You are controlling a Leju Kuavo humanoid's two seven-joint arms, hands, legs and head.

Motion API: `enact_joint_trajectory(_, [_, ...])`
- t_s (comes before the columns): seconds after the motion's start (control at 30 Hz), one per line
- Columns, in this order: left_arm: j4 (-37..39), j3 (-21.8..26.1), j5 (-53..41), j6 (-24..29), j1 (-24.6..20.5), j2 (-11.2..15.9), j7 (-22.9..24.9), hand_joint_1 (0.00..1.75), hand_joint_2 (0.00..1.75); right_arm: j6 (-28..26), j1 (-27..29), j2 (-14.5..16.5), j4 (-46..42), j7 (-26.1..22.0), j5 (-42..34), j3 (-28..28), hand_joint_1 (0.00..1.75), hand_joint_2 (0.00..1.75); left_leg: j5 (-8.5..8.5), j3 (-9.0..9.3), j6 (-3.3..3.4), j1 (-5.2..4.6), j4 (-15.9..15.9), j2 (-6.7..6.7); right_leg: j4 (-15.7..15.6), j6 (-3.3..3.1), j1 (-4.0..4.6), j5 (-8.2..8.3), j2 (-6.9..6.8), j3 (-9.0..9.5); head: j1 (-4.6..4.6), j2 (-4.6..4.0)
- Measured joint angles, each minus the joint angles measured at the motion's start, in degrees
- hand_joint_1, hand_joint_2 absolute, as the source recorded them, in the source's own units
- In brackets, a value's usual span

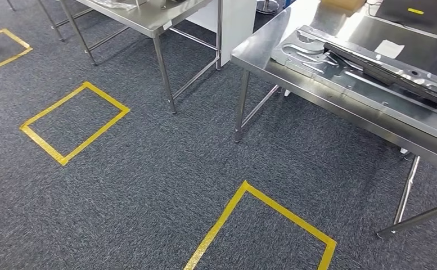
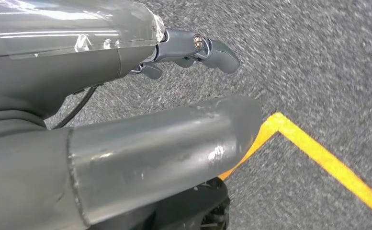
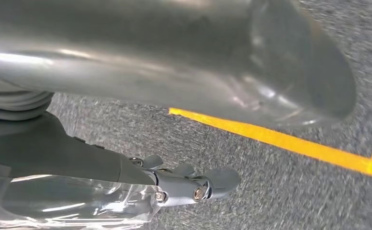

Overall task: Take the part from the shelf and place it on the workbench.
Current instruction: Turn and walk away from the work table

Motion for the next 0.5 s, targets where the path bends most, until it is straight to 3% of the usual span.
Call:
enact_joint_trajectory(0.07, [0.0,-0.1,-0.8,0.1,-0.1,-0.1,0.0,0.00,0.00,-0.4,0.0,-0.1,0.5,0.5,1.2,0.0,0.00,0.00,0.04,-0.40,-0.28,-0.13,0.5,-1.16,-5.8,-0.85,0.14,2.08,2.59,2.49,0.01,0.00])
enact_joint_trajectory(0.1, [0.0,-0.3,-1.4,0.2,-0.2,-0.2,0.1,0.00,0.00,-0.5,0.0,-0.2,0.7,0.7,1.4,-0.1,0.00,0.00,0.11,-0.70,-0.55,-0.05,0.6,-1.73,-6.8,-1.05,0.19,2.06,3.27,2.86,-0.01,0.00])
enact_joint_trajectory(0.13, [0.0,-0.4,-2.0,0.2,-0.2,-0.2,0.1,0.00,0.00,-0.7,-0.1,-0.2,0.9,0.8,1.4,-0.1,0.00,0.00,0.23,-0.96,-0.91,0.03,0.7,-2.32,-7.2,-1.07,0.25,2.05,3.02,2.90,0.00,0.00])
enact_joint_trajectory(0.17, [0.0,-0.6,-2.4,0.2,-0.2,-0.2,0.2,0.00,0.00,-0.9,-0.1,-0.1,1.2,0.8,1.4,-0.1,0.00,0.00,0.34,-1.18,-1.25,0.10,0.7,-2.86,-7.4,-1.12,0.14,2.16,2.36,3.00,0.02,0.00])
enact_joint_trajectory(0.23, [0.0,-0.7,-2.7,0.2,-0.1,-0.2,0.3,0.00,0.00,-1.1,-0.1,0.2,1.5,0.9,1.4,-0.2,0.00,0.00,-0.60,-1.96,-1.87,0.02,2.2,-1.51,-8.3,-1.45,-0.27,2.50,0.93,3.43,-0.09,0.00])
enact_joint_trajectory(0.3, [0.0,-0.9,-2.8,0.3,-0.2,-0.2,0.4,0.00,0.00,-1.5,-0.1,0.3,1.8,1.4,1.6,-0.2,0.00,0.00,-3.72,-4.52,-2.57,0.29,7.7,1.31,-8.7,-1.69,-0.49,2.61,-0.78,3.78,-0.27,0.00])
enact_joint_trajectory(0.37, [0.0,-1.2,-3.0,0.4,-0.2,-0.2,0.2,0.00,0.00,-2.0,-0.1,0.4,2.3,2.4,2.3,-0.2,0.00,0.00,-6.91,-7.96,-3.33,0.94,14.9,2.55,-8.7,-1.65,-0.49,2.48,-2.41,3.82,-0.37,0.00])
enact_joint_trajectory(0.4, [0.0,-1.4,-3.2,0.6,-0.2,-0.2,0.0,0.00,0.00,-2.2,-0.2,0.4,2.6,2.8,2.8,-0.2,0.00,0.00,-7.34,-8.88,-3.65,1.25,16.8,2.82,-8.6,-1.55,-0.52,2.39,-3.19,3.85,-0.36,0.00])
enact_joint_trajectory(0.43, [-0.1,-1.6,-3.4,0.8,-0.1,-0.2,-0.2,0.00,0.00,-2.3,-0.3,0.5,3.0,3.1,3.3,-0.2,0.00,0.00,-6.53,-8.54,-3.89,1.49,16.3,3.04,-8.6,-1.39,-0.58,2.27,-3.90,3.92,-0.37,0.00])
enact_joint_trajectory(0.5, [-0.2,-1.9,-3.9,1.3,0.0,-0.1,-0.5,0.00,0.00,-2.6,-0.5,0.8,3.6,3.6,4.1,-0.2,0.00,0.00,-2.73,-4.86,-4.14,1.80,9.6,3.98,-8.4,-0.94,-0.74,1.90,-5.20,4.24,-0.37,-0.01])
